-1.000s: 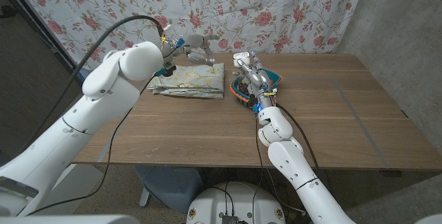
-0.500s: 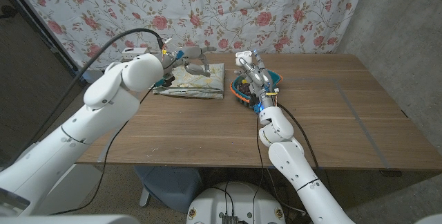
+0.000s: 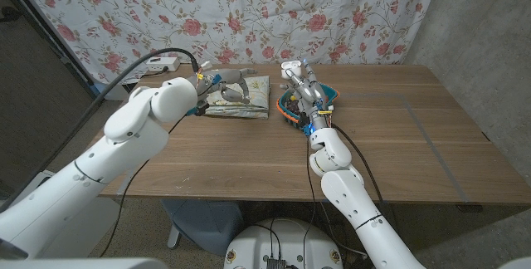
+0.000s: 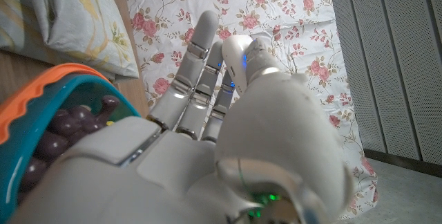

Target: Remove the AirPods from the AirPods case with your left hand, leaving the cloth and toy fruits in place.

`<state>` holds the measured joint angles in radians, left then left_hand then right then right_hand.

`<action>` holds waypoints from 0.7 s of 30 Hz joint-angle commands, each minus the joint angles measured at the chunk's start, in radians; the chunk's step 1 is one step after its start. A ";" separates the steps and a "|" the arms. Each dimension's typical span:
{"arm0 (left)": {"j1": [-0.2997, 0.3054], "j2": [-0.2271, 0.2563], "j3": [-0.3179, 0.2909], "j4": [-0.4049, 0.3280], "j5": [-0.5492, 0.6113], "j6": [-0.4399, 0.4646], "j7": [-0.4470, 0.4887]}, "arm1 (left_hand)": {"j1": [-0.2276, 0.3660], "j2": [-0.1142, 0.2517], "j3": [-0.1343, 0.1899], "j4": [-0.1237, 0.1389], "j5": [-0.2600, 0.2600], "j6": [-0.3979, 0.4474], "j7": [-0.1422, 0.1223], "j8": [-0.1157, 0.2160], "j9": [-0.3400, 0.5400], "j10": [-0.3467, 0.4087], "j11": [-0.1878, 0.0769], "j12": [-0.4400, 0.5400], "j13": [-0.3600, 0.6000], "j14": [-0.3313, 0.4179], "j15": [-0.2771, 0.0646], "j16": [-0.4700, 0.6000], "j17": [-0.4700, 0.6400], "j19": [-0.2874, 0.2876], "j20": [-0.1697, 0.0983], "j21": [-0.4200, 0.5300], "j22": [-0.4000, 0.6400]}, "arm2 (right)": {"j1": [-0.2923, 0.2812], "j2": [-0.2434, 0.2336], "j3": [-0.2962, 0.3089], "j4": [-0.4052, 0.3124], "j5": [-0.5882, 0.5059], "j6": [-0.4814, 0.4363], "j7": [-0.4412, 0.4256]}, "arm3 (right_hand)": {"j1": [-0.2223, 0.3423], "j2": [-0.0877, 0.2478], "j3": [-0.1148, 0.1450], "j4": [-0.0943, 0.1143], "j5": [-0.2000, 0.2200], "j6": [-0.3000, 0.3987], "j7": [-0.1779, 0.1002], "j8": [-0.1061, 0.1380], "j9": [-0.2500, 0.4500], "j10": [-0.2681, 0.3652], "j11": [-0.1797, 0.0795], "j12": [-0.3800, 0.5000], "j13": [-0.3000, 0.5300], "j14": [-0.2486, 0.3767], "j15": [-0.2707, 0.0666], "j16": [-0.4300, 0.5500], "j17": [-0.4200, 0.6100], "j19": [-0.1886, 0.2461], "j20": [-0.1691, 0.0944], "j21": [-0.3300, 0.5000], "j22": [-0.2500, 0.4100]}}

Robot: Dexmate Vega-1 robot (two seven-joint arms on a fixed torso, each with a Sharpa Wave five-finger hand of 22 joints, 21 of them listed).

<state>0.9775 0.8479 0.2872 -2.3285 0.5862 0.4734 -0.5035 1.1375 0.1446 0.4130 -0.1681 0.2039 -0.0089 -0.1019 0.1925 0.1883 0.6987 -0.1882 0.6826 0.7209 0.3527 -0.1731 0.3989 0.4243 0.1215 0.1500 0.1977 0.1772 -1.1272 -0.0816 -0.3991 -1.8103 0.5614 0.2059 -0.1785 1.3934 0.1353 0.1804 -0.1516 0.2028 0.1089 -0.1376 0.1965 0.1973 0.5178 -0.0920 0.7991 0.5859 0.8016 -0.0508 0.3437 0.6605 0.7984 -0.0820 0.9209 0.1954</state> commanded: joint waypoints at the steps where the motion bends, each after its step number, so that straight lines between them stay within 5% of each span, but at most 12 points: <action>1: 0.024 -0.016 0.017 0.044 -0.014 -0.020 0.007 | 0.006 0.005 -0.003 0.002 0.010 0.011 -0.003 -0.003 0.002 0.024 -0.030 0.009 0.042 0.020 -0.023 -0.002 0.003 -0.001 0.004 0.004 0.001 | 0.004 0.002 -0.009 -0.009 -0.010 0.000 -0.010 | 0.012 -0.001 0.000 0.002 0.007 0.002 0.000 0.002 0.004 0.103 -0.104 0.003 0.004 0.064 -0.185 -0.003 0.002 -0.067 -0.128 0.008 0.002; 13: -0.004 -0.013 0.096 0.095 0.038 -0.057 -0.019 | 0.006 0.005 -0.004 0.003 0.011 0.011 -0.003 -0.003 0.002 0.022 -0.030 0.010 0.040 0.020 -0.024 -0.005 0.003 -0.001 0.006 0.004 0.001 | 0.009 -0.001 -0.012 -0.020 -0.012 -0.007 -0.019 | 0.012 -0.002 0.000 0.002 0.008 0.002 0.000 0.002 0.004 0.104 -0.103 0.003 0.004 0.065 -0.185 -0.003 0.002 -0.070 -0.128 0.013 0.002; 21: -0.007 -0.030 0.090 0.130 0.010 -0.061 -0.024 | 0.008 0.005 -0.005 0.003 0.011 0.013 -0.005 -0.003 0.002 0.022 -0.030 0.012 0.039 0.020 -0.022 -0.006 0.004 -0.001 0.006 0.004 0.001 | 0.012 -0.003 -0.011 -0.026 -0.017 -0.010 -0.027 | 0.013 -0.002 -0.001 0.002 0.008 0.002 -0.002 0.002 0.004 0.104 -0.103 0.003 0.004 0.066 -0.185 -0.004 0.002 -0.071 -0.128 0.015 0.001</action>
<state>0.9816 0.8291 0.3521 -2.2463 0.5936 0.4296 -0.5174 1.1400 0.1420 0.4130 -0.1682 0.2118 0.0018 -0.1018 0.1925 0.1883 0.6932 -0.1937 0.6881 0.7208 0.3583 -0.1751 0.3989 0.4242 0.1215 0.1500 0.1977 0.1772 -1.1199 -0.0819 -0.4093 -1.8274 0.5497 0.2034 -0.1958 1.3940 0.1360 0.1805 -0.1515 0.2028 0.1088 -0.1375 0.1965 0.1974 0.5180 -0.0922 0.7942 0.5865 0.8016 -0.0508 0.3399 0.6601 0.7984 -0.0820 0.9293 0.1955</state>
